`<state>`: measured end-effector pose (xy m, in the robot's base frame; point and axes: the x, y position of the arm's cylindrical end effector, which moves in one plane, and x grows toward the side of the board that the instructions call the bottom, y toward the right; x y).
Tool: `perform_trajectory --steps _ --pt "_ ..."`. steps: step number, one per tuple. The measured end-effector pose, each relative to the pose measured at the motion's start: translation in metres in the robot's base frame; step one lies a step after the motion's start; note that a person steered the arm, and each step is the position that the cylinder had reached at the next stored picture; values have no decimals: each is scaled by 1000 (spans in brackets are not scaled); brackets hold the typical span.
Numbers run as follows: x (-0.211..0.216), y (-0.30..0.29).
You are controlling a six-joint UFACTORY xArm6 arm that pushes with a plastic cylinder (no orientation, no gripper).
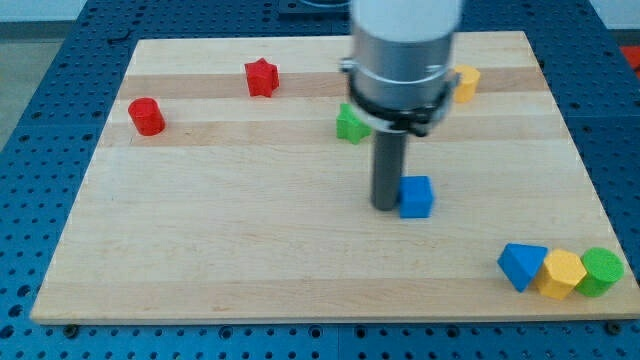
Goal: Push the blue cube above the blue triangle
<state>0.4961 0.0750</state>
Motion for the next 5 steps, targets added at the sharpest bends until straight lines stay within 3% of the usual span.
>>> perform_trajectory --steps 2,3,5 --pt "0 82" --pt "-5 54" --pt "-53 48"
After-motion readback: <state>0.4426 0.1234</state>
